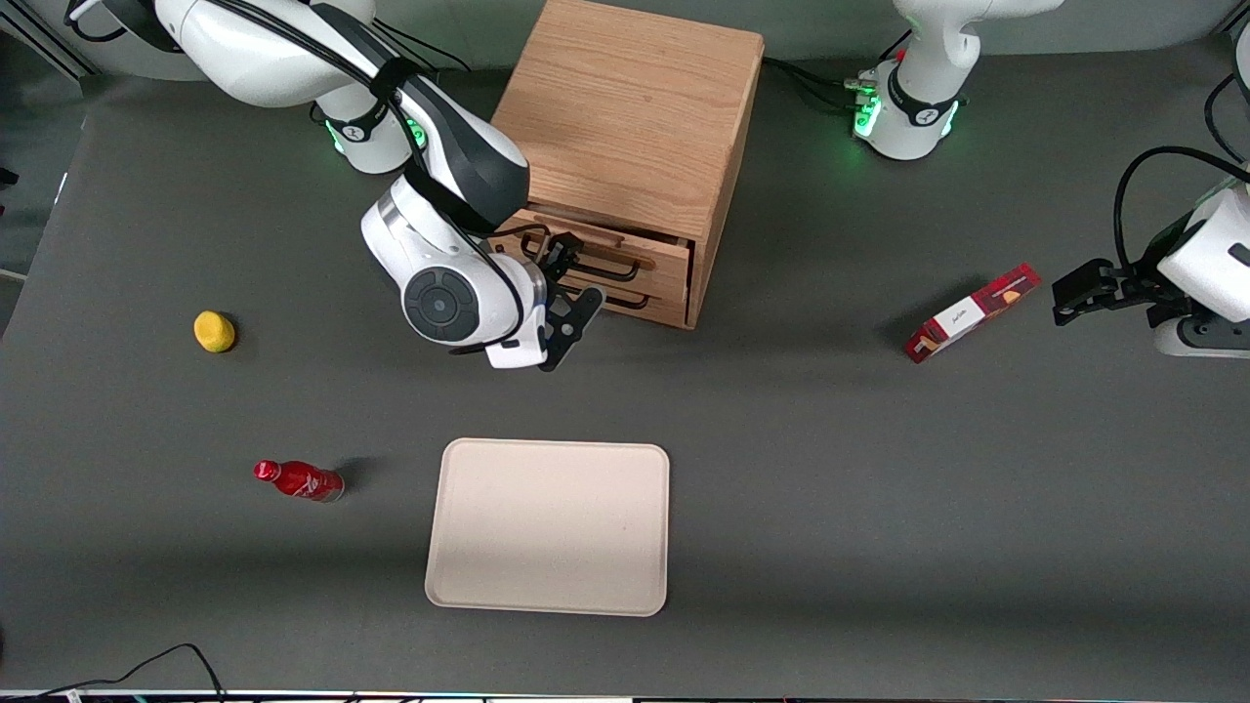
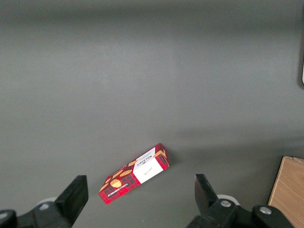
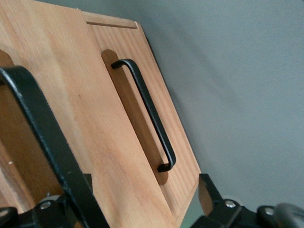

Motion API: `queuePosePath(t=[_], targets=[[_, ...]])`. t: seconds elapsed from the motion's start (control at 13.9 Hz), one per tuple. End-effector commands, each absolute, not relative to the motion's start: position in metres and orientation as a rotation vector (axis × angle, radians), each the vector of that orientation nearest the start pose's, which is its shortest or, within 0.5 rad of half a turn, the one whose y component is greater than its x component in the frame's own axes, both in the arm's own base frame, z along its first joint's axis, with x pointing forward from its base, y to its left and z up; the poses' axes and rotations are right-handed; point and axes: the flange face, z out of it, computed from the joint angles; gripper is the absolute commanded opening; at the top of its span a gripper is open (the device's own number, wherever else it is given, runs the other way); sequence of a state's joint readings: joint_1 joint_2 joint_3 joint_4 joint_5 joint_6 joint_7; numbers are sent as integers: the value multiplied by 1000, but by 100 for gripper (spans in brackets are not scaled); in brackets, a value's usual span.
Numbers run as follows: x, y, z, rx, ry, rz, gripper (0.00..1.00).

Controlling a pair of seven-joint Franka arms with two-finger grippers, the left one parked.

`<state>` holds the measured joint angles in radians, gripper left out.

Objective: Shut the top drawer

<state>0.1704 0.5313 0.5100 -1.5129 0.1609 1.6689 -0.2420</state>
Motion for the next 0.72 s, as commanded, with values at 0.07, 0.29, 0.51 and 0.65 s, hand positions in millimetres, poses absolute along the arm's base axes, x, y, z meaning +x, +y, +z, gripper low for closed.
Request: queuePosePath(t=[0.07,0.29,0.51,0.65], targets=[[526,391,426,-2508,-1130,515,100],[522,396,423,-2550,-1193,506,100],[523,398,422,-2573,-1223,481,100],[525,397,424,-2575,-1221,475,100]])
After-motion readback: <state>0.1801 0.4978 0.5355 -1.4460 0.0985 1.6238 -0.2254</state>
